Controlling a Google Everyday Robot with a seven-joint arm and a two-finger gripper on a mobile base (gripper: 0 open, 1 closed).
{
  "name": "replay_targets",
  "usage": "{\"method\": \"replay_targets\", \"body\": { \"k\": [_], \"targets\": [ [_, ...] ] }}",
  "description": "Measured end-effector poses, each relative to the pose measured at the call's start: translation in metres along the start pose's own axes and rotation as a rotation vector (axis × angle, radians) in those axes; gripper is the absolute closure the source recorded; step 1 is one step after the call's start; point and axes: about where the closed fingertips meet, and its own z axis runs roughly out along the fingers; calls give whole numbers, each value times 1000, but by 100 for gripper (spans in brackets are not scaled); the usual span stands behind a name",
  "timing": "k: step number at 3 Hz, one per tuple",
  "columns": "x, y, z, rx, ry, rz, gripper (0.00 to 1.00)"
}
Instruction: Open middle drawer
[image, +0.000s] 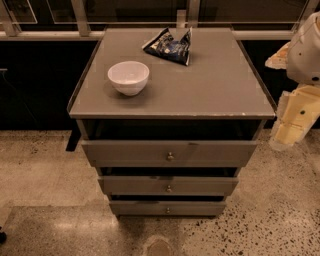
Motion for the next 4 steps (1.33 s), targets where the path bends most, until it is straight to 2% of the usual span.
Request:
{"method": "replay_targets", "body": {
  "k": [1,2,3,4],
  "targets": [
    [0,0,0,0,0,0,0],
    [1,2,5,24,-19,23,0],
    [-9,39,19,52,-123,149,0],
    [-11,80,71,-8,-255,309,0]
  ]
}}
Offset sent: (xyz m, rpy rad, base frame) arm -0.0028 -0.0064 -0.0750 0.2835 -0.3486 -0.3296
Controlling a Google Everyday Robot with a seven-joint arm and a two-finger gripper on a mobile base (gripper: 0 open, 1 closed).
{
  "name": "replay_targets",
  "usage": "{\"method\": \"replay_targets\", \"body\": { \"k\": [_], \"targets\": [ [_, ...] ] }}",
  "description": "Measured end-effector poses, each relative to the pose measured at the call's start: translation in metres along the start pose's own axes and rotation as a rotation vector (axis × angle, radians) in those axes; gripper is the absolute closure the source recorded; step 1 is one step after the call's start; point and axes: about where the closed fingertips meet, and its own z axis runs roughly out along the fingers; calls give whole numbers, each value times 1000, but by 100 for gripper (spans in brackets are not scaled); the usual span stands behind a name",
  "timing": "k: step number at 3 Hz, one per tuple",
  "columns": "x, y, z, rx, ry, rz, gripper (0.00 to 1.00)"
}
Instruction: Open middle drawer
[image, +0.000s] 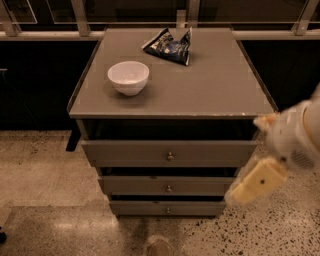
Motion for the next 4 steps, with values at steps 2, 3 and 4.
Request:
{"method": "replay_targets", "body": {
  "k": [2,3,4],
  "targets": [
    [15,10,18,1,-35,81,18],
    [15,10,18,1,-35,81,42],
    [15,10,18,1,-35,81,65]
  ]
}}
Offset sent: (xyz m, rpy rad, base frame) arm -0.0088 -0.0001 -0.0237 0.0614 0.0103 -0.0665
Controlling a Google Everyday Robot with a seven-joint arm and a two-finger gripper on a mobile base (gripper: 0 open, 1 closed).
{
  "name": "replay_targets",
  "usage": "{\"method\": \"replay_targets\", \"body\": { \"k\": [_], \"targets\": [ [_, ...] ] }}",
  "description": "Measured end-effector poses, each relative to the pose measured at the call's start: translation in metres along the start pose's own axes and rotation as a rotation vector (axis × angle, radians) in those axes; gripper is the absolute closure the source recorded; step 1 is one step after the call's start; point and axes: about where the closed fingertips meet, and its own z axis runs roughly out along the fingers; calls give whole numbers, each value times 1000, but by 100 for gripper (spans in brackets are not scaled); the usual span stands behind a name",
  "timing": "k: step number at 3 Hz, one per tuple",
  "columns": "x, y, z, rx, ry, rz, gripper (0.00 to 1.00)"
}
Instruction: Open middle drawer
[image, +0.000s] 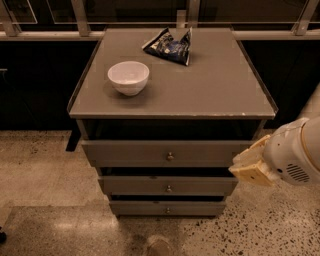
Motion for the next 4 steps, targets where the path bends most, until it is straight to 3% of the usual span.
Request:
{"method": "replay_targets", "body": {
  "k": [1,2,3,4],
  "targets": [
    [13,3,9,3,-32,30,89],
    [44,12,49,-13,-111,111,100],
    [71,17,102,-13,-189,193,100],
    [80,11,157,-4,-248,258,100]
  ]
}}
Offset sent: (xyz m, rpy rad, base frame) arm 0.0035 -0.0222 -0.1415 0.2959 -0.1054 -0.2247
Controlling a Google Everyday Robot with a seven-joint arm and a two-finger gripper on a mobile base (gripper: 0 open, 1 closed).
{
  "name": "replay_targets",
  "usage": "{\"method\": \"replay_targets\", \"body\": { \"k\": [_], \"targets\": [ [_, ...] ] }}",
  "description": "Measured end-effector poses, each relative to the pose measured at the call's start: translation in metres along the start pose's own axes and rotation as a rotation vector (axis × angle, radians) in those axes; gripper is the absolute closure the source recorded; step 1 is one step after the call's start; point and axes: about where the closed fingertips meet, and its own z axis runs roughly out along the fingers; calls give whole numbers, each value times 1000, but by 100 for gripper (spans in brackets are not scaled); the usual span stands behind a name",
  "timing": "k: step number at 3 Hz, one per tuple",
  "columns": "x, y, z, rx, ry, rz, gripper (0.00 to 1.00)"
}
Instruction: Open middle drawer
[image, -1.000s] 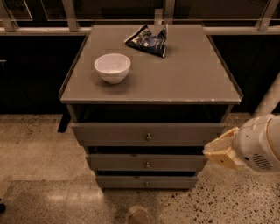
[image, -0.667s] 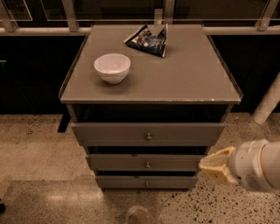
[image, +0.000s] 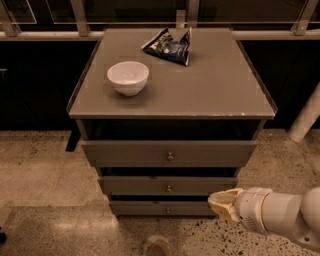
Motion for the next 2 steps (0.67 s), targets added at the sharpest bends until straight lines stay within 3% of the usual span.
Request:
{"method": "replay_targets", "body": {
  "k": [1,2],
  "targets": [
    [-2,-16,3,53,-18,8,100],
    [-2,-16,3,53,-18,8,100]
  ]
}}
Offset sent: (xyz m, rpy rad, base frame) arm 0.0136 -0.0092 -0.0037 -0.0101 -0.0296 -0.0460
